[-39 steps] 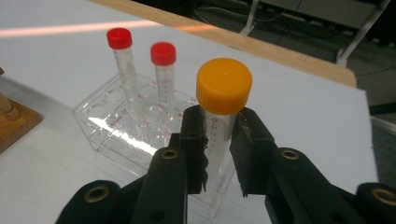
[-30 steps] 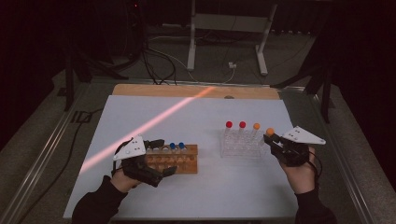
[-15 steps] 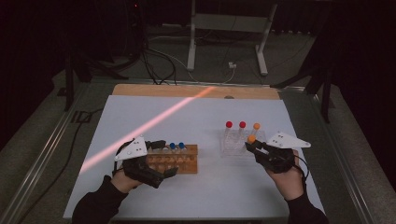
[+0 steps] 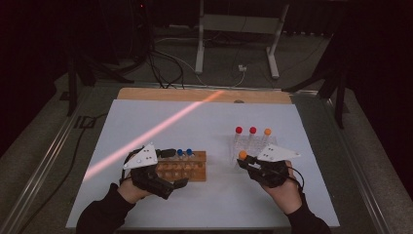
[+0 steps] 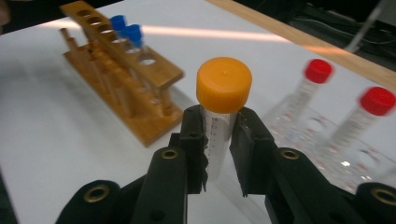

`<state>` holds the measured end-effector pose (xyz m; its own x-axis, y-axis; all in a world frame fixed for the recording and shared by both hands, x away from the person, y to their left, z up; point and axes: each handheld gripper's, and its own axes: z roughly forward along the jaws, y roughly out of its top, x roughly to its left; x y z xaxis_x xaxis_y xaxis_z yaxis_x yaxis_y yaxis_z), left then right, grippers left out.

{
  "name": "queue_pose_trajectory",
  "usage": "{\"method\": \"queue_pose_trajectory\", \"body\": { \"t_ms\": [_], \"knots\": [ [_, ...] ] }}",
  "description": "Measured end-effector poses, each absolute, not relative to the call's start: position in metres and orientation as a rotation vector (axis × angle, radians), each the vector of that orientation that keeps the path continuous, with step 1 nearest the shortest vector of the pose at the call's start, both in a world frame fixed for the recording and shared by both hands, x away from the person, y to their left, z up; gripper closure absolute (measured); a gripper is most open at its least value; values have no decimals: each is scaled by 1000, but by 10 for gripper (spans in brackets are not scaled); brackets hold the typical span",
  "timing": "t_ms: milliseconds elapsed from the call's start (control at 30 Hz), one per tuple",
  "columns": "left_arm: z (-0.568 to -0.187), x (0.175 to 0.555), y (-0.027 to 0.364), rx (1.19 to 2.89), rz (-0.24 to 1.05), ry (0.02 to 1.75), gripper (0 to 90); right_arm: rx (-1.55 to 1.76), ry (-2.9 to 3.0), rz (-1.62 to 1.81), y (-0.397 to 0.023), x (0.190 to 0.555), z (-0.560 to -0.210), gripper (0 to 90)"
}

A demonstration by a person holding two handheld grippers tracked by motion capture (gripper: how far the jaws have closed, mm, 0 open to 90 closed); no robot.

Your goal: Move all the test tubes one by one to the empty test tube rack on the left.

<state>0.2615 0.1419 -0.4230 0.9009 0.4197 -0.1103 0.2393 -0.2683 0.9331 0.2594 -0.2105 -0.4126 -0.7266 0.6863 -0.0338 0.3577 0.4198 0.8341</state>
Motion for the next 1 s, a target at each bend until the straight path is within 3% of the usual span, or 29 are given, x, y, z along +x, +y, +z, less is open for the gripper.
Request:
{"method": "queue_pose_trajectory", "body": {
  "t_ms": [800,1000],
  "knots": [
    [-417,251,125,1841,114,444,14,671,2507,1256,-149,240,-426,748],
    [-419,249,118,1829,93,422,90,645,2526,1277,-141,237,-426,747]
  ]
}}
